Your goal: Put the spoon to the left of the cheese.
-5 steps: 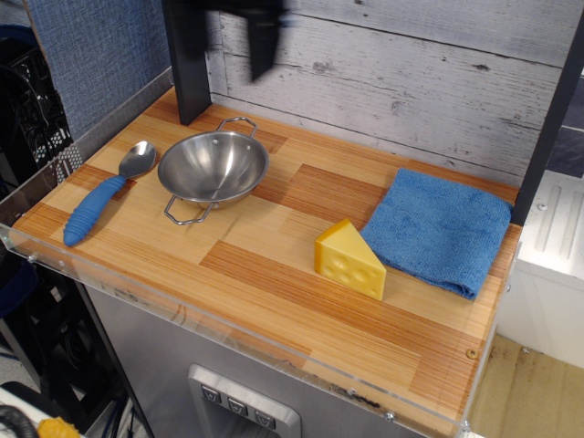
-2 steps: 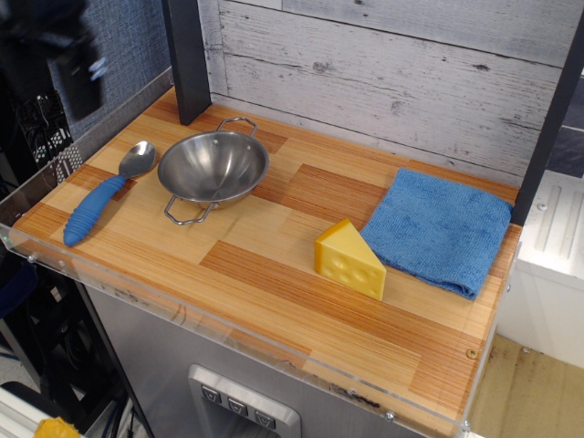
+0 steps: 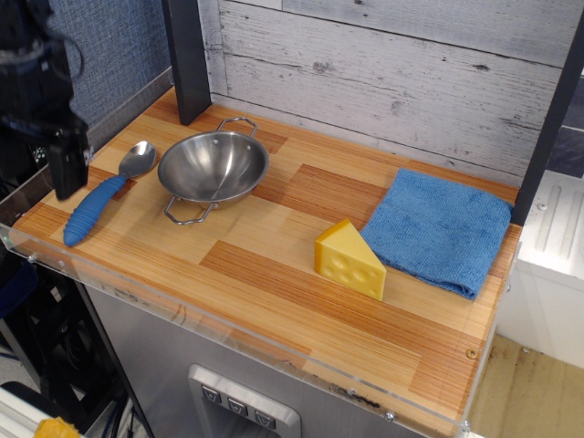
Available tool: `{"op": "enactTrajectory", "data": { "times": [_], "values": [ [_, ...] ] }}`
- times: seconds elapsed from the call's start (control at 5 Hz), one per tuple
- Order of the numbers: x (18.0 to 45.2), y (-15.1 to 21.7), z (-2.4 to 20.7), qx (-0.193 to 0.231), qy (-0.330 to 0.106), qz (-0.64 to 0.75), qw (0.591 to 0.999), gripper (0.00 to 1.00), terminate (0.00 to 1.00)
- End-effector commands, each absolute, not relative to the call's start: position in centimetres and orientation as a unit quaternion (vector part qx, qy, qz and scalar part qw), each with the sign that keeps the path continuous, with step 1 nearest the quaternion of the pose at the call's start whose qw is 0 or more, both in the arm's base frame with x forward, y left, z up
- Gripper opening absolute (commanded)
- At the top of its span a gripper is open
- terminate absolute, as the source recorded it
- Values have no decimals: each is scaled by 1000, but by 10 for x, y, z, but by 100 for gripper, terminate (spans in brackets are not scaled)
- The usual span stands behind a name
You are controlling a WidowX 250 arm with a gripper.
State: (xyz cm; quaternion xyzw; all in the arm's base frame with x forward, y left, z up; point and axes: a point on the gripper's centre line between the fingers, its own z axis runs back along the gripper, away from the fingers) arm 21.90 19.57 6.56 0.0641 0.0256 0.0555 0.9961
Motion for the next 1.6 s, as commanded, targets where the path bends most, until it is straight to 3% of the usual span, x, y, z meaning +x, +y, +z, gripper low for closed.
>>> {"op": "enactTrajectory", "data": {
  "times": [0.0,0.4,1.0,1.2,1.4],
  "values": [
    [225,183,55,75,26,54,995,100,0],
    [224,200,37,97,47,19,994,100,0],
    [231,178,10,93,65,28,993,100,0],
    [231,171,6,82,65,36,994,0,0],
    [231,167,16,75,52,37,995,0,0]
  ]
}}
